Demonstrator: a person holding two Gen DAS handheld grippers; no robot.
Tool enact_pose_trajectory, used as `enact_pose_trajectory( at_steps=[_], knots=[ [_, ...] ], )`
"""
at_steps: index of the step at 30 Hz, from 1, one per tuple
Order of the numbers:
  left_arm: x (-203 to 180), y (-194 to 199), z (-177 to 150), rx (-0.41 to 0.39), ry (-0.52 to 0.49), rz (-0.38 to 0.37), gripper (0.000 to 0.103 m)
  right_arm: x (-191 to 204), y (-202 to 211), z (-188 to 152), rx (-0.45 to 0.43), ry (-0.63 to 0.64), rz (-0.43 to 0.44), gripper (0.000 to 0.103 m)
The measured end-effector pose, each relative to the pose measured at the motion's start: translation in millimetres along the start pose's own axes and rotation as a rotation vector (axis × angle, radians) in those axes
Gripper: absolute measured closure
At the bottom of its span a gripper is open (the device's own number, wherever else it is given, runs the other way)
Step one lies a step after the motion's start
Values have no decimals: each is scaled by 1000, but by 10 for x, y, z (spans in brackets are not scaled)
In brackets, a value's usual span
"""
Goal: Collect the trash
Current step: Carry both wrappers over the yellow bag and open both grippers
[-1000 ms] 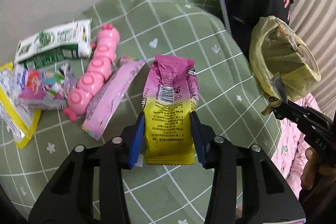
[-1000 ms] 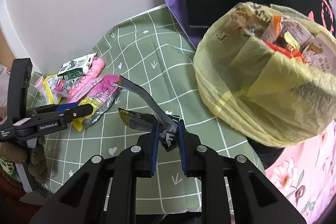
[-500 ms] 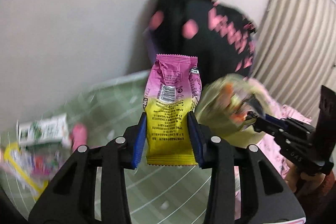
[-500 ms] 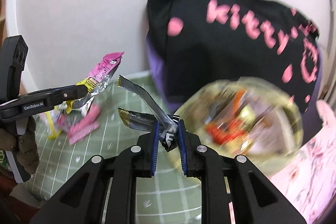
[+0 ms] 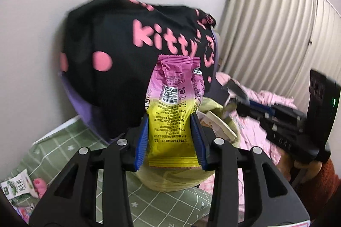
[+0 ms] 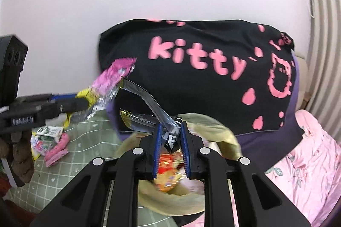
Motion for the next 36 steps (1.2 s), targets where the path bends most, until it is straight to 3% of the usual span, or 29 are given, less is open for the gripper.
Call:
enact_pose_trajectory(
  at_steps=[5, 9, 14, 17, 25, 30, 36],
  knots=[
    [-208, -457, -37, 106, -50, -35, 66, -465, -121, -2, 17, -77, -29, 86],
    [-388, -900, -147, 221, -121, -55, 65, -722, -390, -129, 103, -124, -7, 86],
    [-432, -1506, -383, 384, -169, -32, 66, -762, -774, -299, 201, -102, 48, 86],
    [-357, -1699, -439, 428, -168, 7, 67, -727, -1033, -380, 261, -70, 80, 86],
    [-289, -1926, -437, 452, -138, 17, 67, -677, -1326, -499, 324, -34, 126, 86],
    [-325, -1858, -506, 448, -114, 11, 67, -746, -1281, -556, 334, -38, 113, 86],
    [-317, -1755, -463, 414, -51, -52, 64, -785, -1127, -557, 318, -42, 89, 86]
  ],
)
Point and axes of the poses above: each gripper's, at about its wrist camera, not at the fingertips, and y roughly against the way its jaws point, x to its left, z to its top, the point moved 6 cm from there along -y, roughly the way its jaws point, and after that the axes turned 3 degrees about -y, right-handed, at the moved point
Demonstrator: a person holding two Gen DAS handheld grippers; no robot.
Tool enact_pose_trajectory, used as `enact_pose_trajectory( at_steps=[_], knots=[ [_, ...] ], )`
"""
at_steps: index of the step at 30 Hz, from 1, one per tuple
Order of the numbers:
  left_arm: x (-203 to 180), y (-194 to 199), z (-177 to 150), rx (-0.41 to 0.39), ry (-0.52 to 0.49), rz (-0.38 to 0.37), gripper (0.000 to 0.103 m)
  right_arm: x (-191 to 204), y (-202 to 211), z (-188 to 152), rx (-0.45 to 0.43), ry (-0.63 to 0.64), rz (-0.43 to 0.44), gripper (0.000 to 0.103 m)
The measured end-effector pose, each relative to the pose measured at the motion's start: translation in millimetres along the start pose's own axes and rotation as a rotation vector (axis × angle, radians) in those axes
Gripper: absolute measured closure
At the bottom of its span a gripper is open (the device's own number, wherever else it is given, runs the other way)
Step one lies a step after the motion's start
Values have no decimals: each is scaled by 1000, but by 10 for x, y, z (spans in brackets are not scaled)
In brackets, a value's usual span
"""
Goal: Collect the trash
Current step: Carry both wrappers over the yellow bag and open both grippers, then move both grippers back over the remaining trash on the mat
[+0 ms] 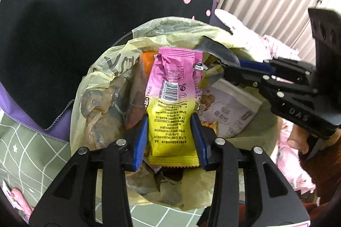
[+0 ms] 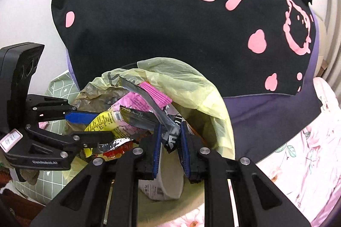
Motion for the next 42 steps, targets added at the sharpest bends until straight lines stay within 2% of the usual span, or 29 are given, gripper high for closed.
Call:
enact_pose_trajectory(
  at_steps=[7, 9, 11, 13, 17, 20, 27, 32, 36, 40, 42],
  knots=[
    [54, 227, -29, -49, 63, -64, 61, 40, 100, 17, -29, -20, 0, 85],
    [62, 292, -40, -64, 73, -69, 59, 44, 99, 25, -28, -33, -2, 82],
    [74, 397, -47, -92, 87, -84, 57, 48, 102, 27, -26, -44, -3, 73],
    [82, 514, -65, -121, 102, -96, 54, 63, 110, 22, -24, -43, -4, 68],
    [152, 751, -108, -179, 119, -60, 54, 96, 147, 32, -35, -37, -34, 63],
    [300, 940, -186, -227, 150, -26, 54, 161, 243, 95, -73, -41, -37, 62],
    [923, 1341, -704, -305, 294, 144, 54, 662, 461, 363, -189, 10, 31, 61],
    [1496, 1690, -1332, -337, 437, 307, 54, 1213, 435, 431, -233, 56, 170, 54],
    [1980, 1999, -1901, -348, 583, 440, 54, 1739, 258, 346, -181, 125, 246, 53],
    [2488, 2350, -2642, -377, 766, 584, 54, 2266, 63, 195, -107, 214, 305, 53],
    [2687, 2444, -2957, -377, 850, 631, 54, 2544, -45, 110, -72, 262, 329, 53]
  ],
)
Point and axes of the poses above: each gripper's, at about its wrist camera, not at the fingertips, and y roughly against the way its jaws point, x to its left, z to its top, the point moved 6 cm from there along -y, roughly the way its jaws point, and after that the axes turned 3 degrees about -y, right-handed, at the moved point
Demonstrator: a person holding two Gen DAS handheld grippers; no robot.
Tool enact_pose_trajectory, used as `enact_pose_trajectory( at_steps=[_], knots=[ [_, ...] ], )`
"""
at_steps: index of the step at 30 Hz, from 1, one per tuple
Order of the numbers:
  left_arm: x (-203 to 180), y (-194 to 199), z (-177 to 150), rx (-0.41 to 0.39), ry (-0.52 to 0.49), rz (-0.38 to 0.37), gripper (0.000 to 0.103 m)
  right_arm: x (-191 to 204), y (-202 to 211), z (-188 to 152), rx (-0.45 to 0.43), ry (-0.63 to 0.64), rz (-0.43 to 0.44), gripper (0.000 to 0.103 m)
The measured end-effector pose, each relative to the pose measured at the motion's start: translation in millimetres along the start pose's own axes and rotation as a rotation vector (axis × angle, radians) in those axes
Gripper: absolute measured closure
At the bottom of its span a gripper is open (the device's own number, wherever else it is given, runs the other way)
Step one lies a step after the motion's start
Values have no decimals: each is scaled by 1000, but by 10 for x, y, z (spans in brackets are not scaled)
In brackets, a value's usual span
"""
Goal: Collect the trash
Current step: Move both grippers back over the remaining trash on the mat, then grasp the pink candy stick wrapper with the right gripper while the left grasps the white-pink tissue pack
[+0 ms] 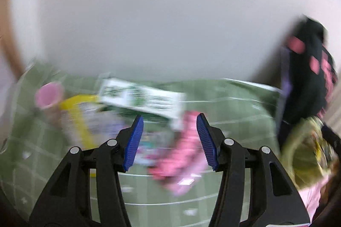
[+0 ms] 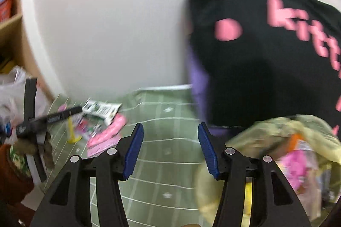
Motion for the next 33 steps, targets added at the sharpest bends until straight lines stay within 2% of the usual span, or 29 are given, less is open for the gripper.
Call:
enact_pose_trajectory(
  at_steps=[3, 7, 10, 14, 18, 22, 25, 29, 31, 33],
  knots=[
    [440, -71, -83, 22, 84, 38, 54, 300, -248, -35, 41, 34, 53, 53],
    [755, -157, -224, 42, 151, 39, 53, 601, -583, -147, 107, 40, 111, 53],
    [773, -268, -321, 85, 123, 19, 52, 833, -872, -332, 203, 69, 147, 53],
    [671, -375, -479, 165, 1, 58, 52, 1079, -1265, -546, 274, 114, 164, 53],
    [558, -217, -645, 205, -34, -30, 52, 1345, -1629, -637, 292, 156, 181, 53],
    [553, -22, -723, 216, -18, -96, 52, 1463, -1895, -740, 306, 191, 165, 53],
    [570, 55, -649, 181, -3, -81, 52, 1444, -1910, -892, 327, 211, 143, 53],
    [728, 169, -479, 72, 46, 13, 52, 1273, -1701, -1066, 322, 220, 98, 53],
    [730, 145, -371, 58, 57, -4, 52, 1123, -1591, -1124, 325, 194, 68, 53],
    [626, 60, -268, 75, 4, -46, 52, 998, -1509, -1145, 327, 150, 66, 53]
  ],
)
Point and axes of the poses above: each gripper's, at about its wrist camera, not at the fingertips, and y roughly against the way its jaws point, x to its left, z to its top, the point moved 6 cm from there along -y, roughly the way its jaws point, and after that the axes turned 3 degrees about -y, right-handed, at the moved point
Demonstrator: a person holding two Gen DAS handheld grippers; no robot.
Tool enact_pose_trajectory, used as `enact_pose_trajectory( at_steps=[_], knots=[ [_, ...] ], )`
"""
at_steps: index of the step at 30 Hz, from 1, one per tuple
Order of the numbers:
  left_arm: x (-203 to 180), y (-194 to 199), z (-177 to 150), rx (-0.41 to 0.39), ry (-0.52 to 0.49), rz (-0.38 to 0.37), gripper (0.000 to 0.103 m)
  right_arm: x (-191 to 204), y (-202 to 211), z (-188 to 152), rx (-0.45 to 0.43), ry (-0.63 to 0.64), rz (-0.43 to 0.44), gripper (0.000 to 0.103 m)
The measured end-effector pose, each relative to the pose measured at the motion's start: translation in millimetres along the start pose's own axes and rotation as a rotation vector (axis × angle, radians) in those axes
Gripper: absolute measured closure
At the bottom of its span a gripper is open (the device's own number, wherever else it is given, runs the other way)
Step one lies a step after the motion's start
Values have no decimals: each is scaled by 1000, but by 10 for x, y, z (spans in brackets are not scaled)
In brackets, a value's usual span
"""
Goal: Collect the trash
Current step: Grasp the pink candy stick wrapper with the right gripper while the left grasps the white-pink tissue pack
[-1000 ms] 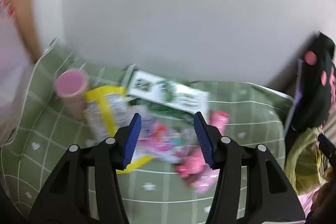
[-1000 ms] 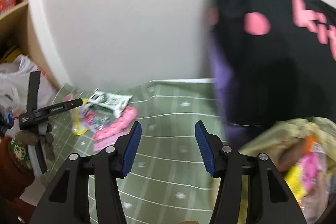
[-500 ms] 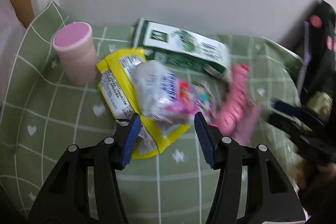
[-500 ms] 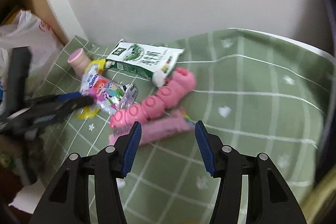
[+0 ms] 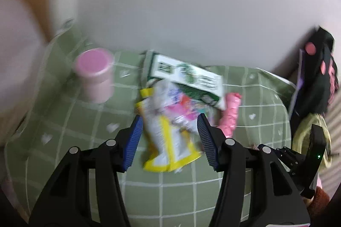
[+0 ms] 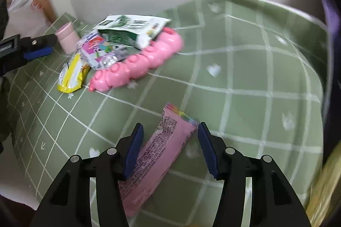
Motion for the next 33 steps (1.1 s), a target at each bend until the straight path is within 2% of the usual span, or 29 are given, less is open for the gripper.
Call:
enact_pose_trajectory(
  at_steps=[3, 6, 11, 13, 14, 17, 19, 22, 23, 26, 29, 33],
  knots=[
    [-236, -200, 163, -3, -139, 9, 52, -121, 85, -65, 15, -59, 23, 53],
    [-306, -468, 243, 19, -175, 58, 52, -170, 136, -102, 43, -59, 39, 53],
    [-272, -725, 97, 102, -171, 85, 52, -100, 122, -108, 80, -30, 32, 53],
    [-298, -659, 0, 108, -183, 67, 52, -98, 135, -105, 98, -21, 24, 53],
    [-313, -623, -36, 109, -192, 57, 52, -118, 151, -102, 100, -29, -9, 54],
    [-308, -363, -111, 65, -195, 30, 52, -64, 368, -48, -14, 5, -70, 55],
    [-237, -145, -104, 4, -150, 16, 52, -48, 560, -74, -71, 28, -92, 55],
    [-129, 24, -52, -37, -89, -35, 52, -62, 674, -116, -97, 15, -96, 55],
    [-119, -13, -23, -19, -100, -45, 52, -84, 669, -142, -88, -8, -87, 55],
    [-121, -221, 67, 13, -176, 3, 52, -178, 617, -213, -63, -67, -92, 55],
    [-77, -412, 81, 62, -167, 37, 52, -195, 607, -291, -44, -93, -100, 55],
    [-189, -396, -167, 119, -167, -16, 52, -85, 577, -380, -36, -89, -64, 55]
  ],
)
Point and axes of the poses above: each gripper's, at about its wrist camera, not at the fingertips, and y roughly against the way its jaws point, x to its left, z to its top, the point moved 6 cm from there along -y, roughly the way its jaws point, and after that the axes turned 3 degrees about -y, right-handed, at the moved point
